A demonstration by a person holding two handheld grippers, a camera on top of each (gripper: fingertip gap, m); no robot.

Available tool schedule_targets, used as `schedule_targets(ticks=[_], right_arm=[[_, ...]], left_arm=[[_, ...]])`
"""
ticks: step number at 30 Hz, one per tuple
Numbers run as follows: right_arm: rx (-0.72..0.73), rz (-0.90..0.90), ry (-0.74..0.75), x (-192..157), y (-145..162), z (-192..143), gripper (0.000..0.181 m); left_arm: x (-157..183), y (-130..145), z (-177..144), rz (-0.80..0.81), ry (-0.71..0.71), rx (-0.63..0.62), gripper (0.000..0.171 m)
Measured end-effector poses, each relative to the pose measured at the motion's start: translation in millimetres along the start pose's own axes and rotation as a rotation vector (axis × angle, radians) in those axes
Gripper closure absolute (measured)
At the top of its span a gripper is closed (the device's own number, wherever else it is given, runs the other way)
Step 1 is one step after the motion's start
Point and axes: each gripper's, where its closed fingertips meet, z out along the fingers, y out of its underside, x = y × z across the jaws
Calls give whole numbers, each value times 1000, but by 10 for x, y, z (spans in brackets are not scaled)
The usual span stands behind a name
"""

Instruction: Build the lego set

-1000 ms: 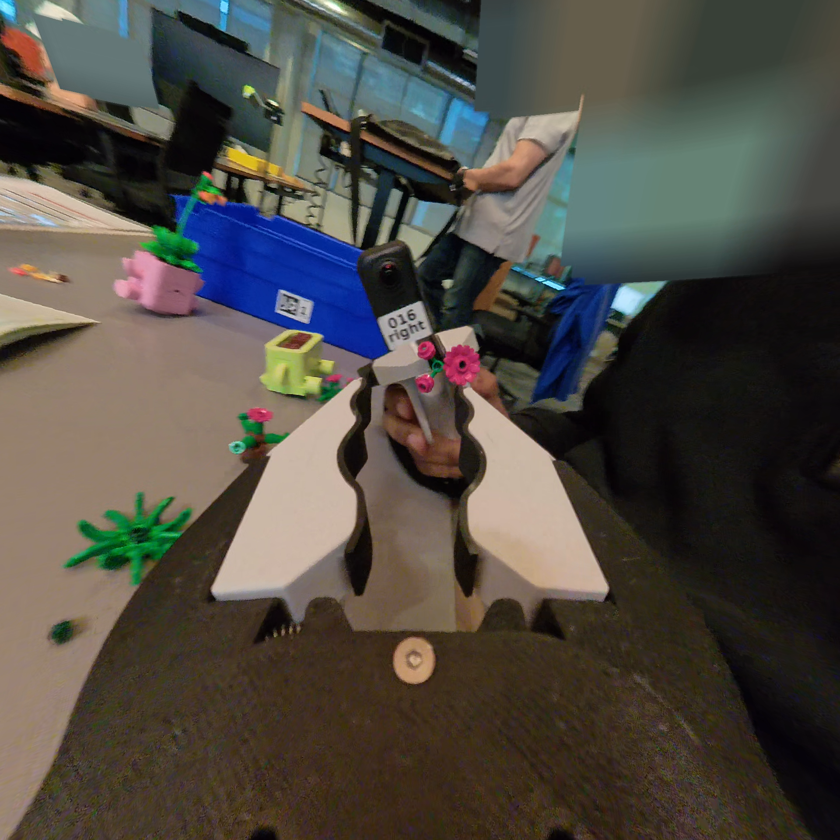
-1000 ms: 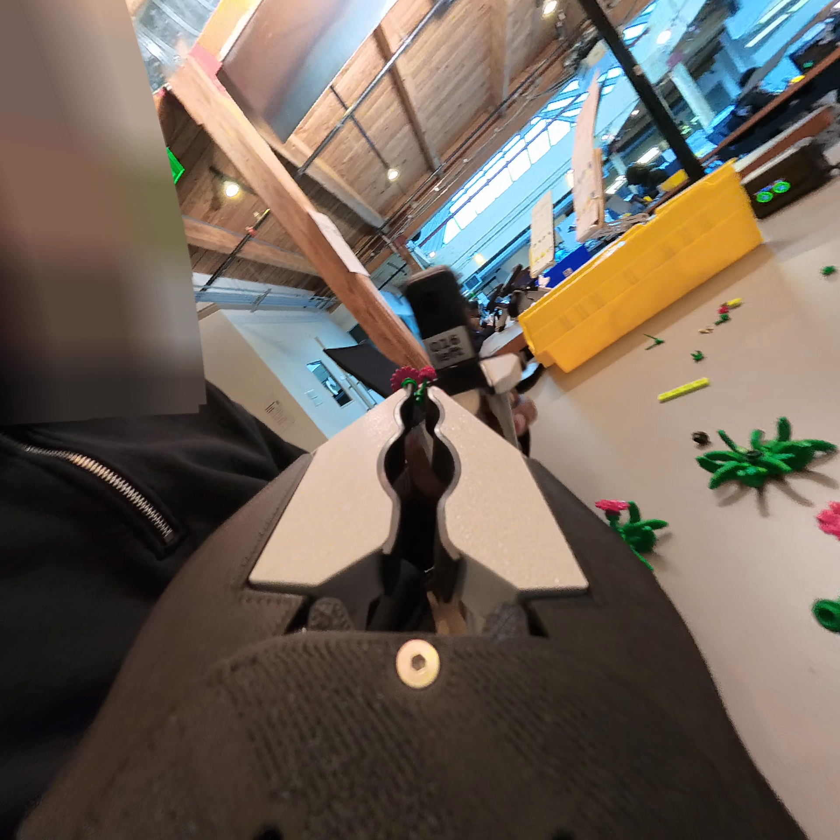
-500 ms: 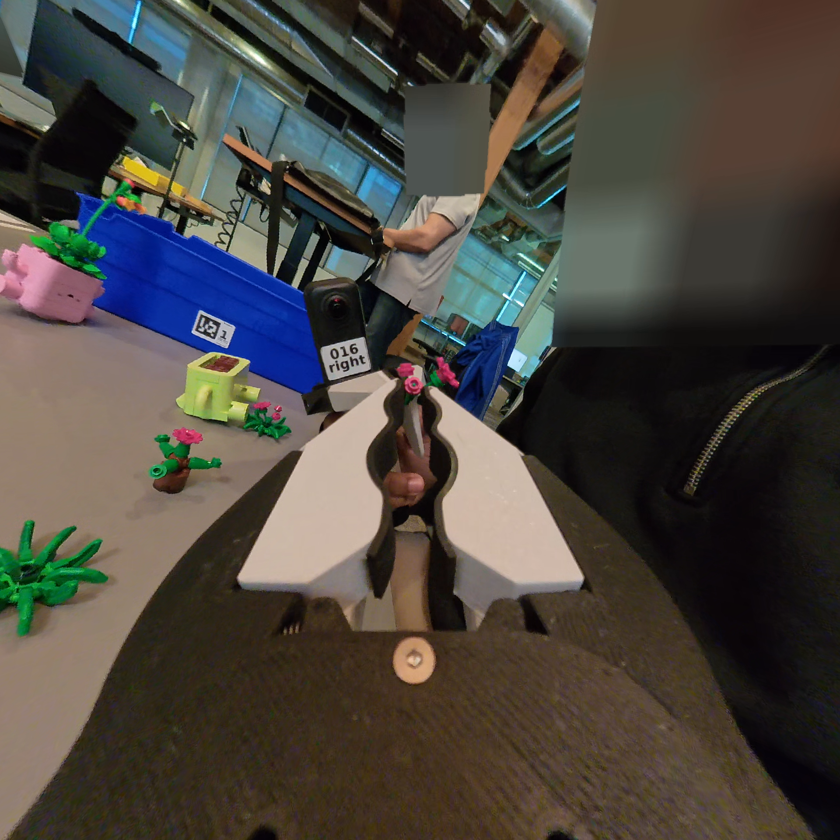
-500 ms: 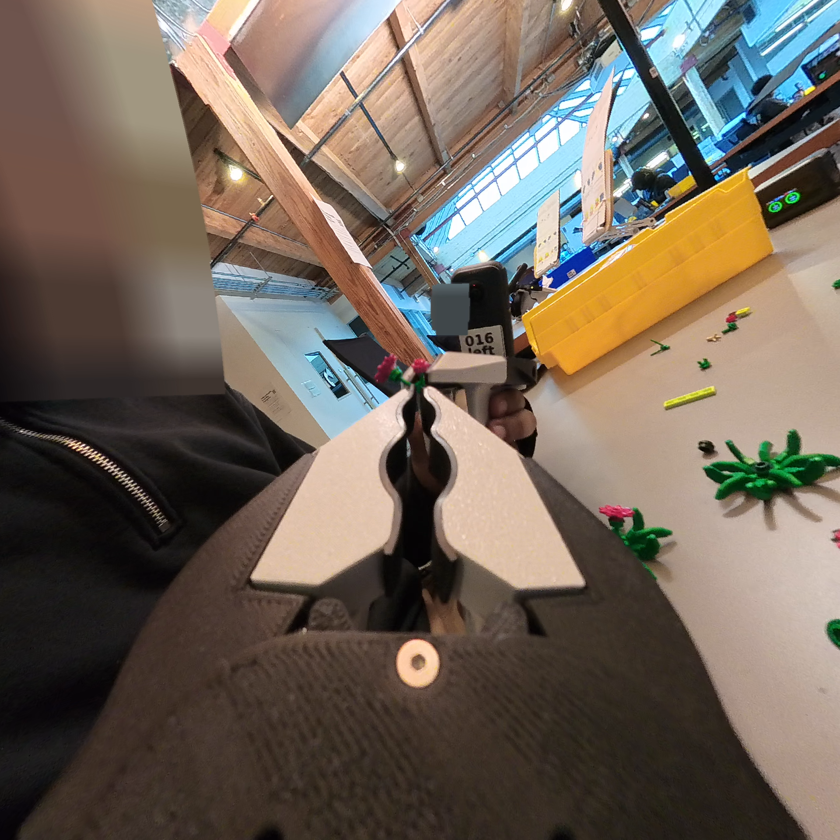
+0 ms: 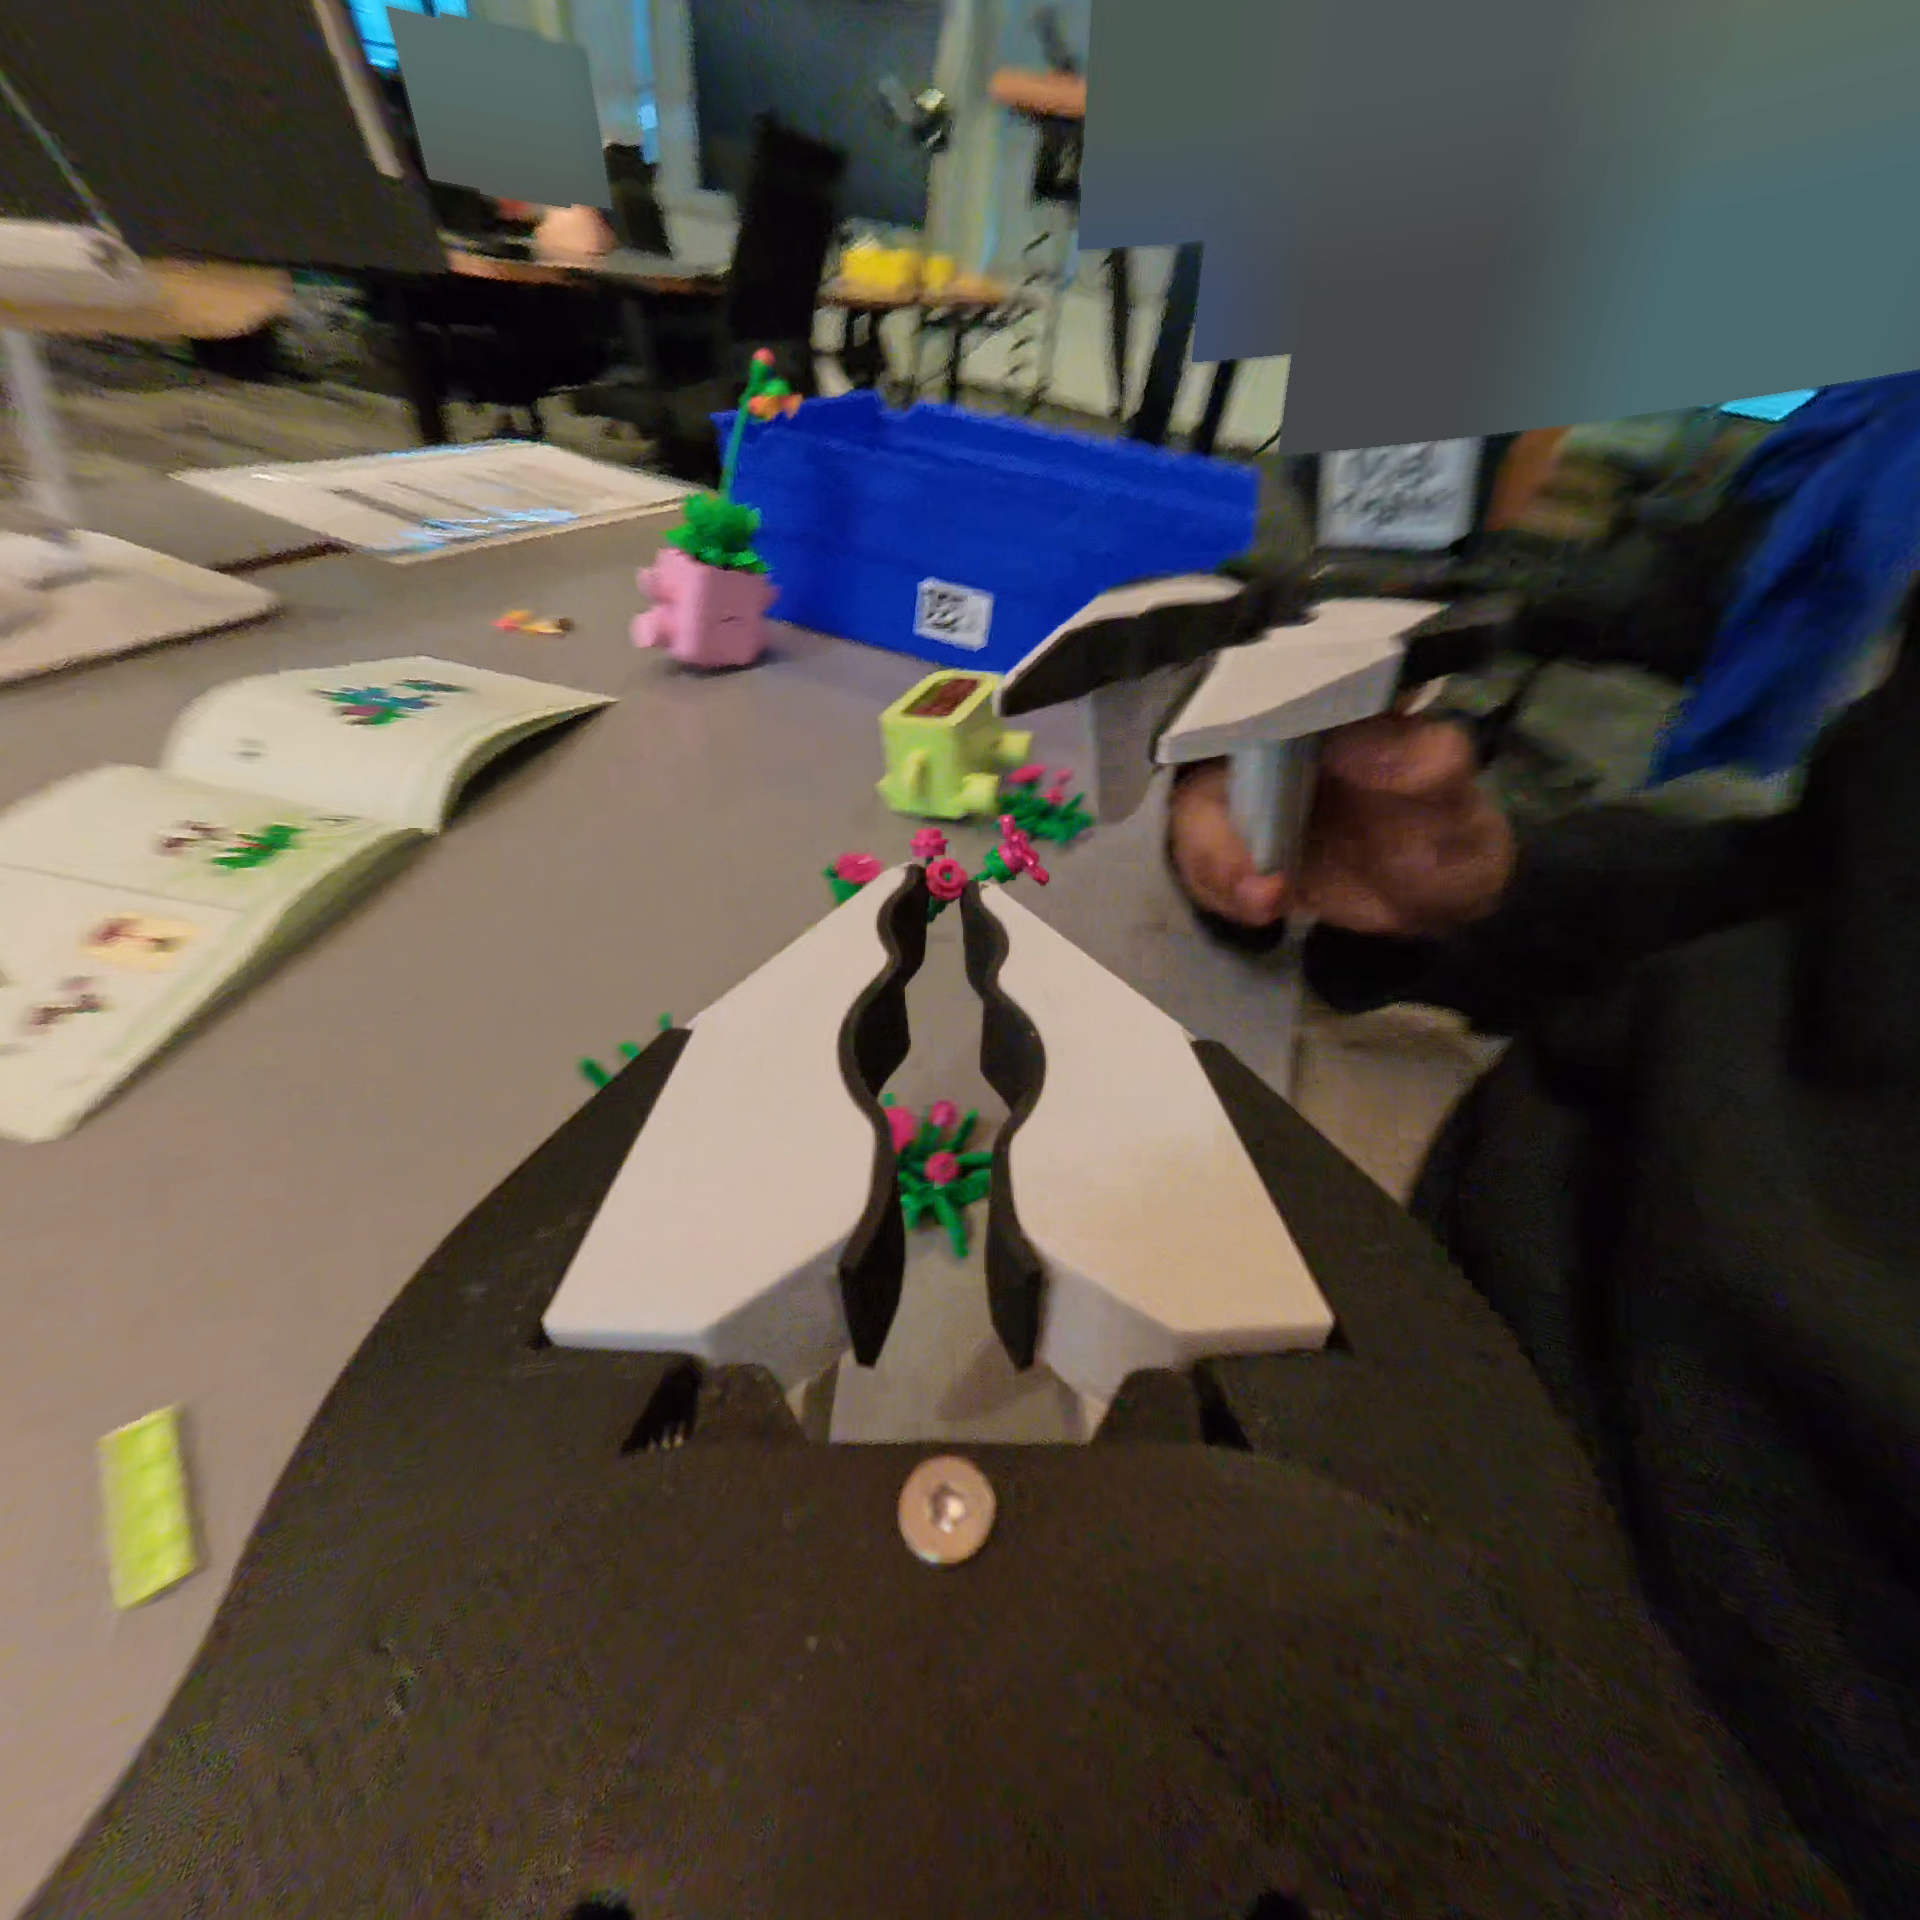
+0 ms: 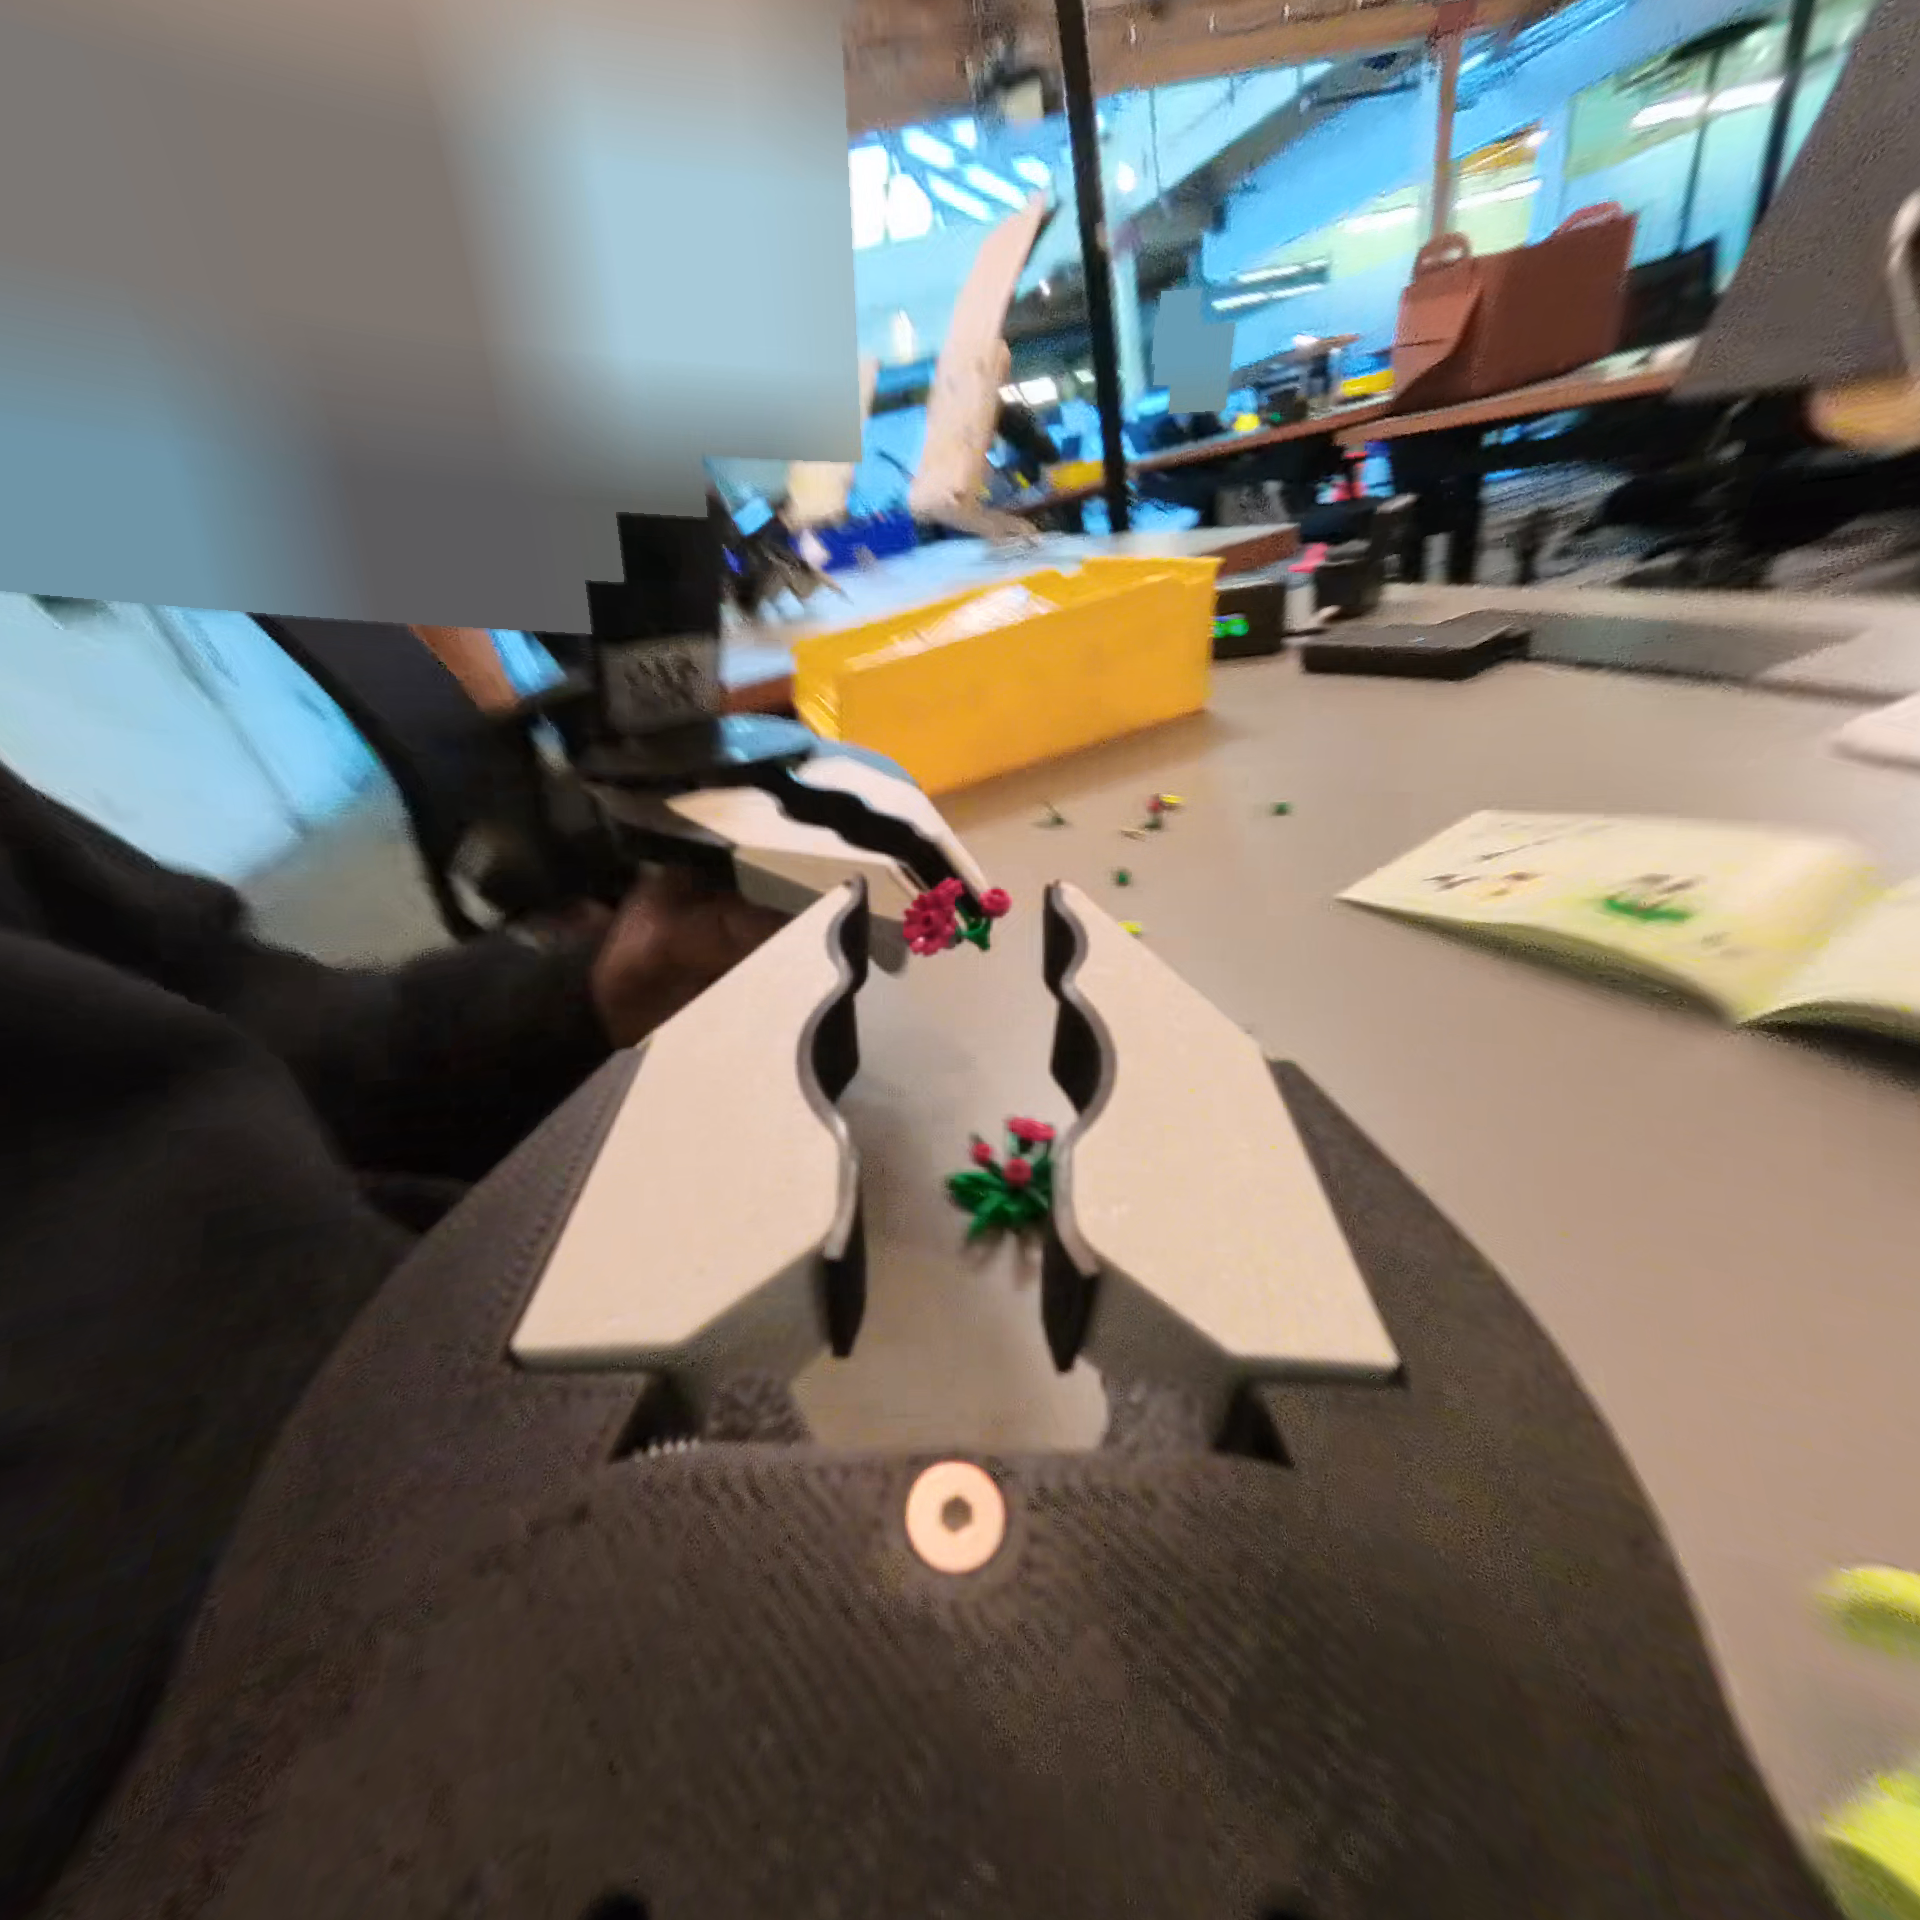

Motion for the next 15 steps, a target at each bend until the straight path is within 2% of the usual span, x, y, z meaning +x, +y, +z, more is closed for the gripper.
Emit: schedule_targets(ticks=[3,6,8,10,15], right_arm=[[-156,-337,112,-31,136,44,146],[-301,-695,248,23,280,59,147],[-348,-886,293,21,342,65,155],[-374,-972,300,-1,395,85,159],[-402,-1014,294,2,447,100,161]], left_arm=[[-6,53,31,113,-73,-60,167],[59,85,74,104,-43,-78,167],[71,103,87,101,-35,-88,167],[88,111,95,99,-25,-92,167],[117,159,127,75,-2,-116,167]])
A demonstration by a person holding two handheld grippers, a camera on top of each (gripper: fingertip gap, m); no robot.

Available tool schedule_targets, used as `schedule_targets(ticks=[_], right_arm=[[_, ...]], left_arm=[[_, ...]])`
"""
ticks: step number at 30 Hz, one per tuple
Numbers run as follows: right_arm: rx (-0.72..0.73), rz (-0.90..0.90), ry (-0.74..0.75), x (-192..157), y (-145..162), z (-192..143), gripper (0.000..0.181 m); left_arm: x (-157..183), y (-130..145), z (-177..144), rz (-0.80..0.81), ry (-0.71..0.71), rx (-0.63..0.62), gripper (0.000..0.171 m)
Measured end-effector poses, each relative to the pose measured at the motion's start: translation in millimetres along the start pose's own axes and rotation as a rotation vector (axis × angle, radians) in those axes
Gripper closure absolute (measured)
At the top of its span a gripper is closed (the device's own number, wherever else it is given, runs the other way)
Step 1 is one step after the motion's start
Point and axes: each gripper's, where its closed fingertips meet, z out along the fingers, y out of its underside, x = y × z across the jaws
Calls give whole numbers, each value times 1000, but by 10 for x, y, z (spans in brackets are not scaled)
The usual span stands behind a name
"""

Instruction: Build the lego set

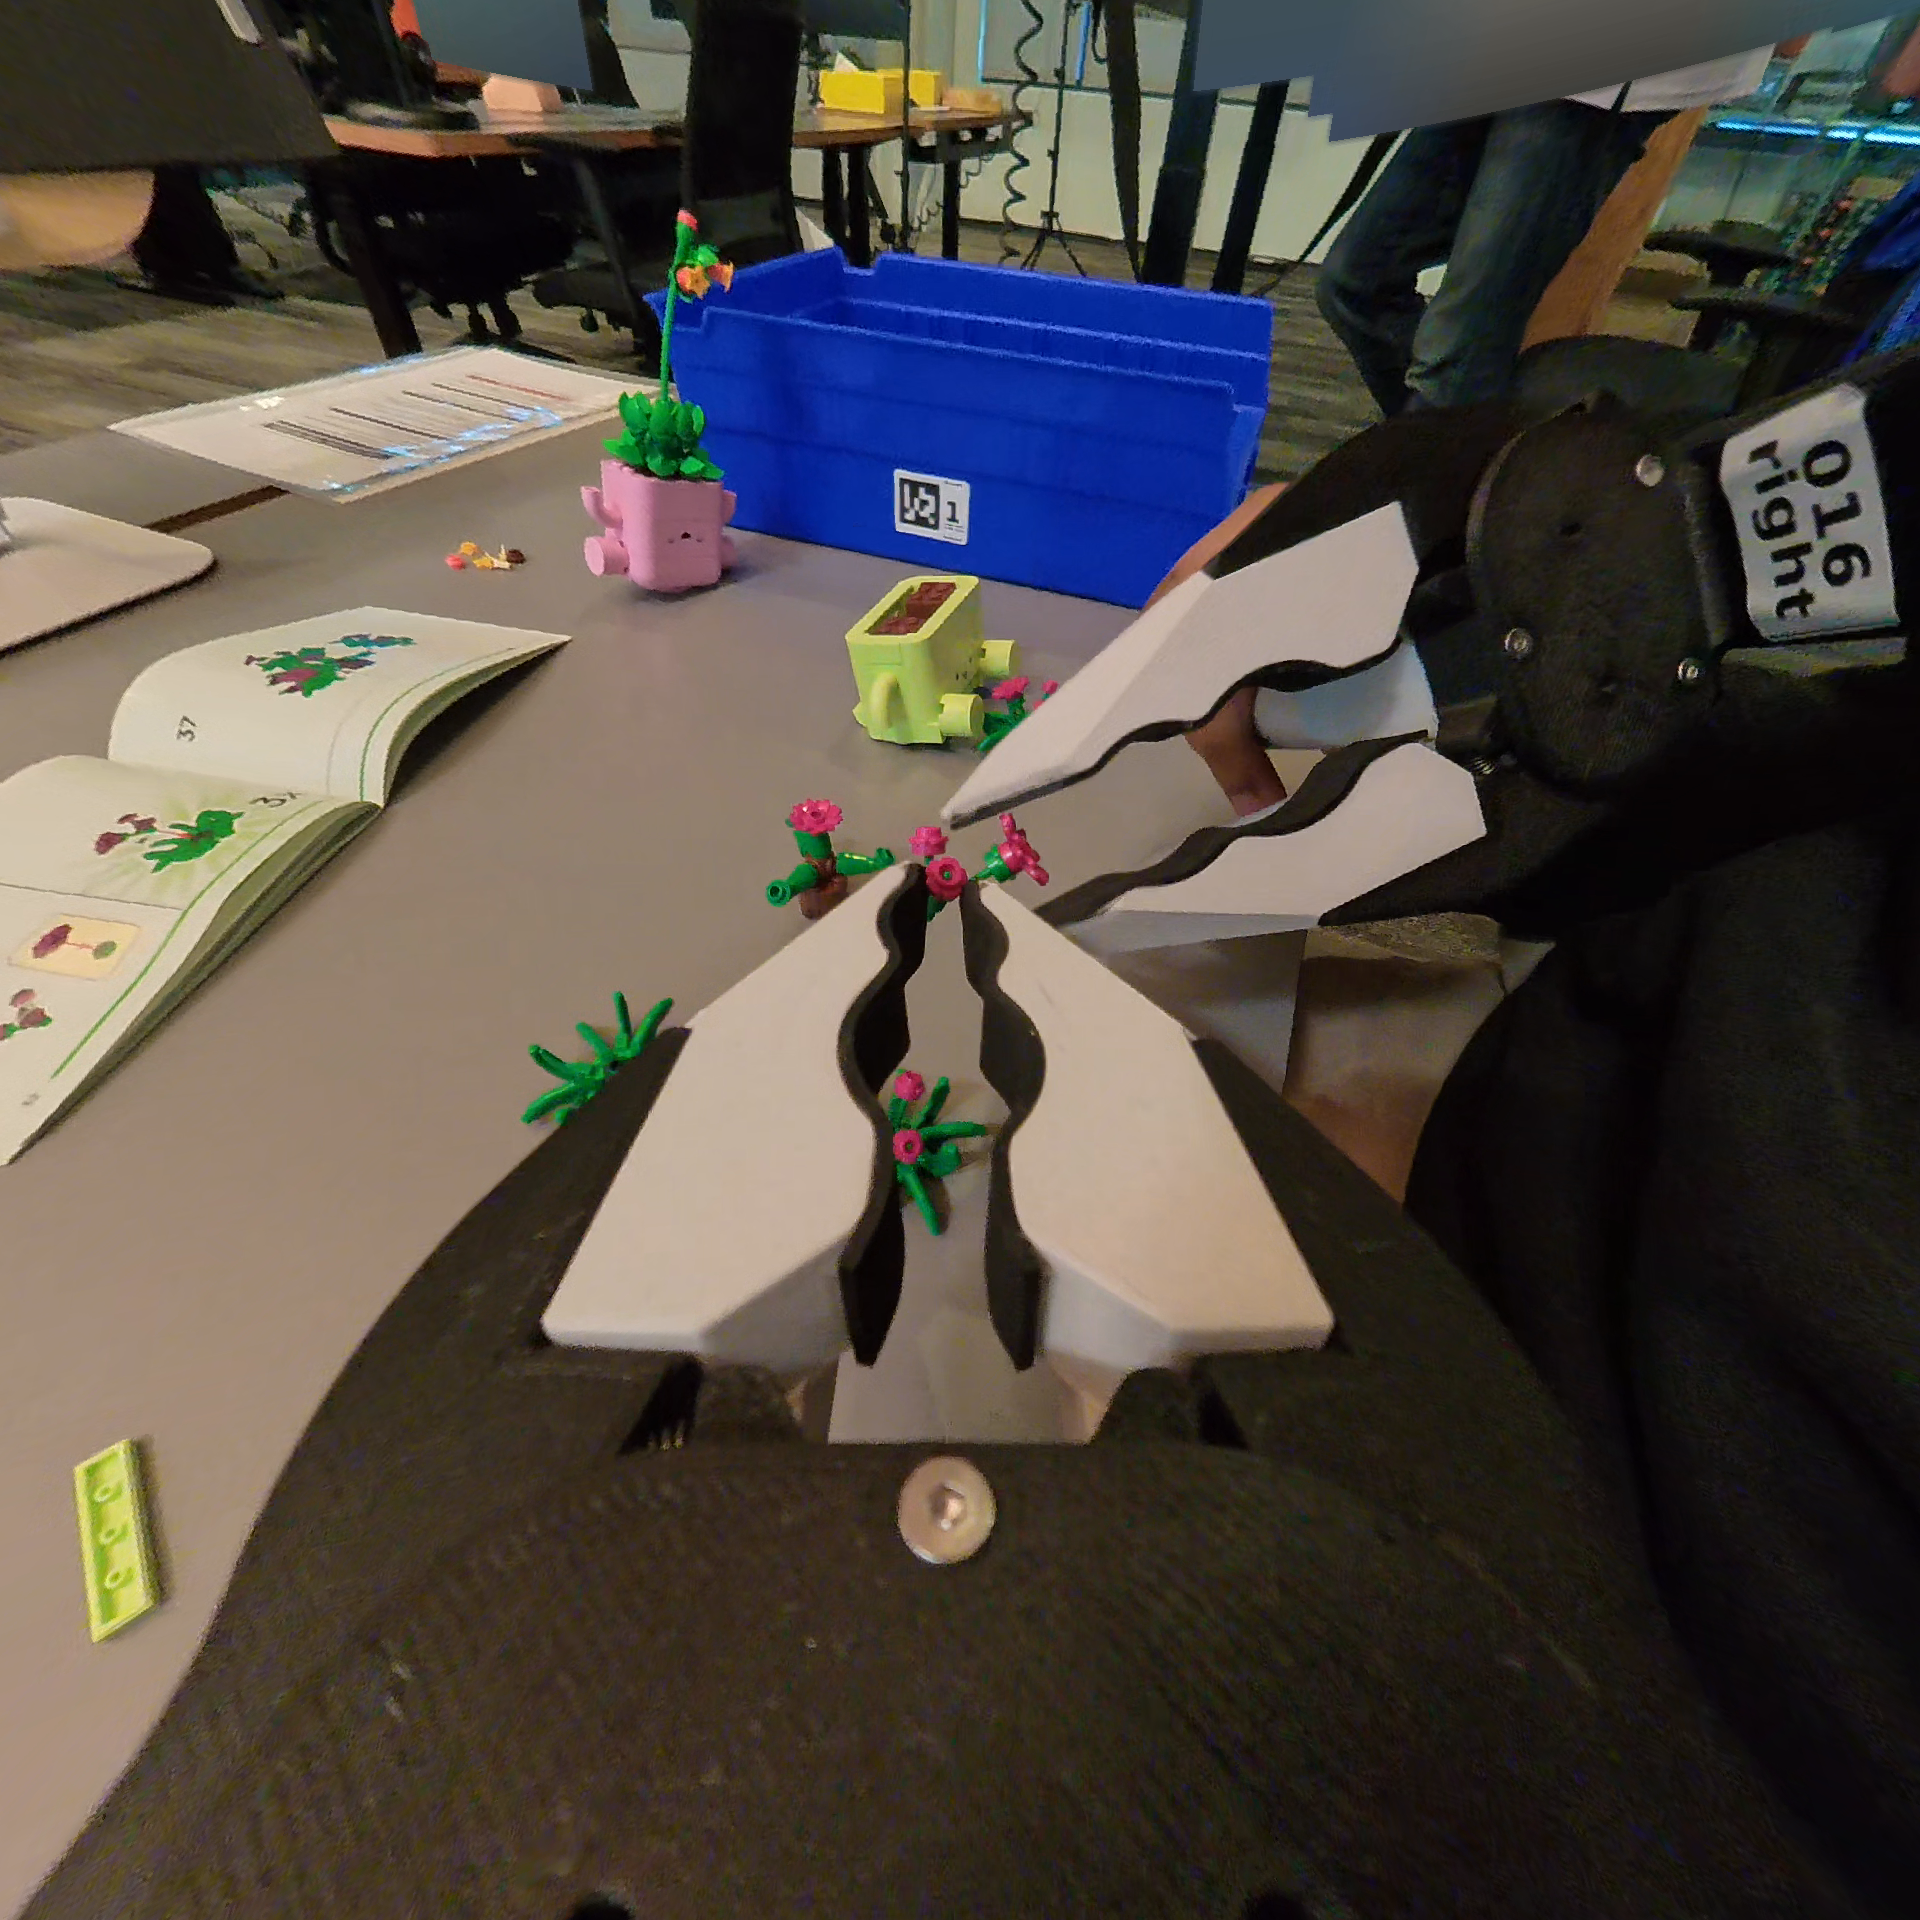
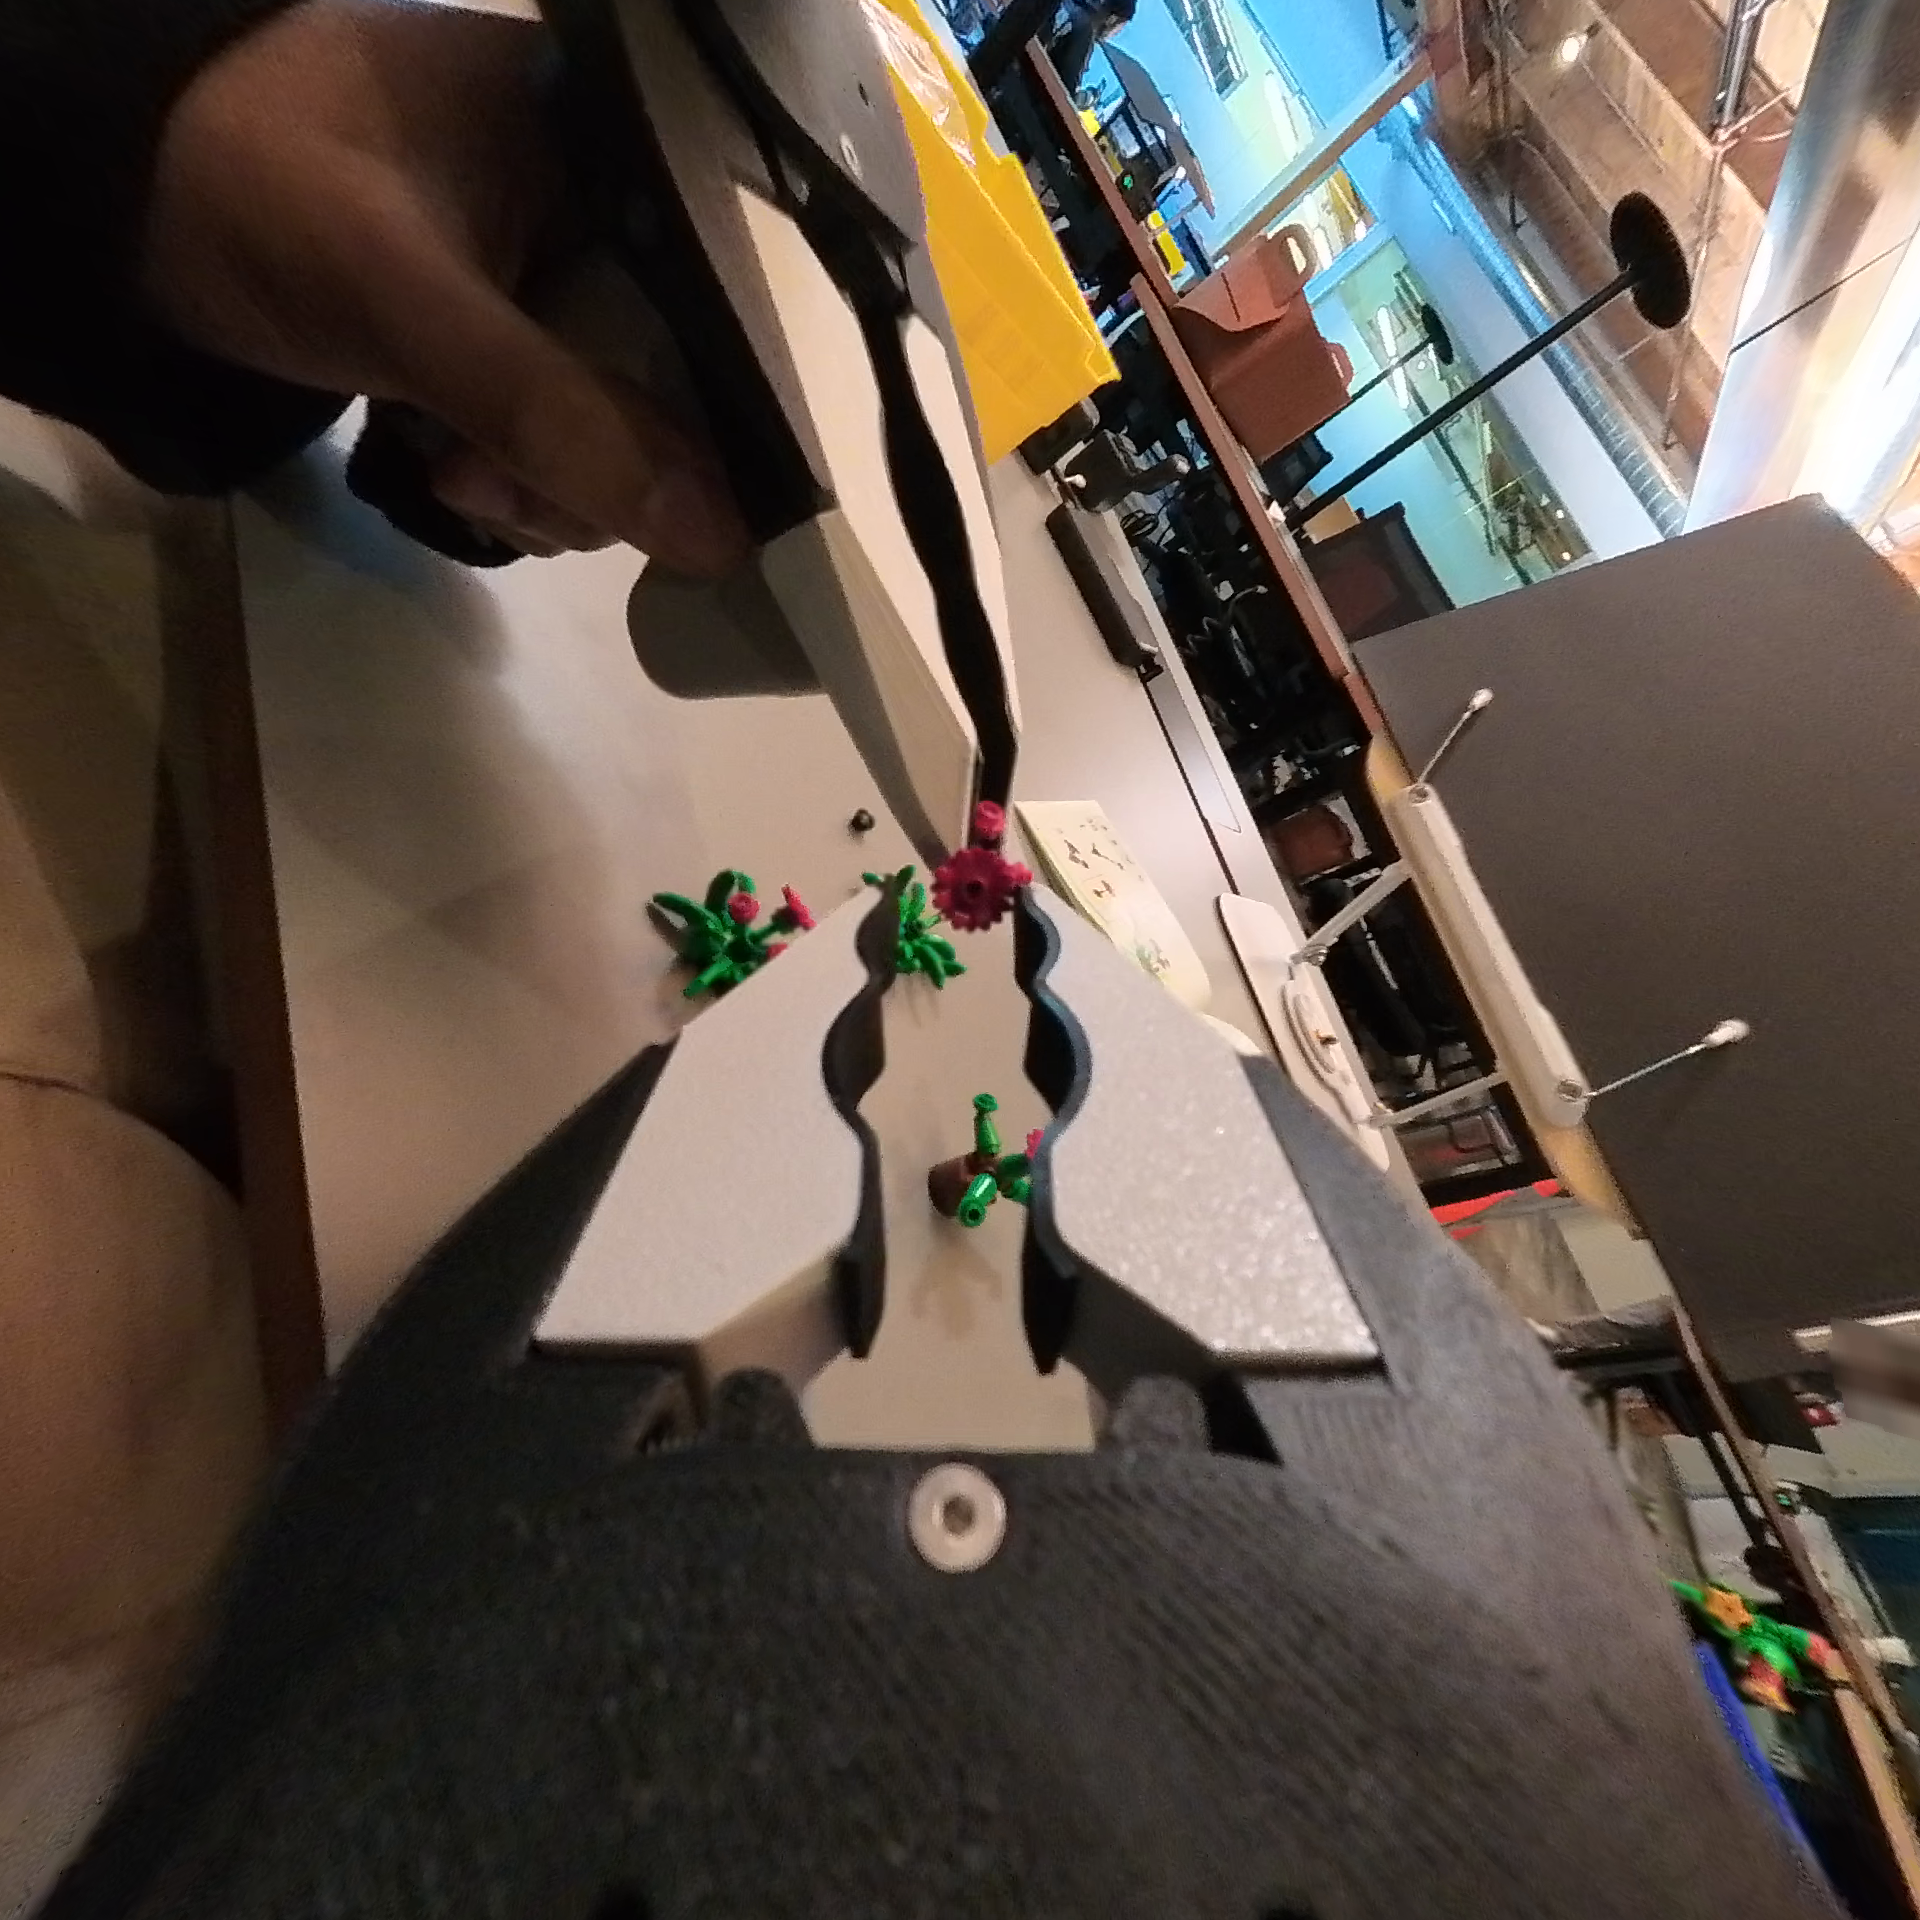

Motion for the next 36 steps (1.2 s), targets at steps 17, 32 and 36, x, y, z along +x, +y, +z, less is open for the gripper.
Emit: schedule_targets(ticks=[17,32,36], right_arm=[[-37,-24,-6,39,78,53,168],[-350,538,-500,87,425,784,168],[-442,450,-508,-4,591,839,168]], left_arm=[[-92,-7,-34,-89,7,30,142],[-1019,-12,-790,-355,-258,211,144],[-1011,7,-804,-415,-211,230,146]])
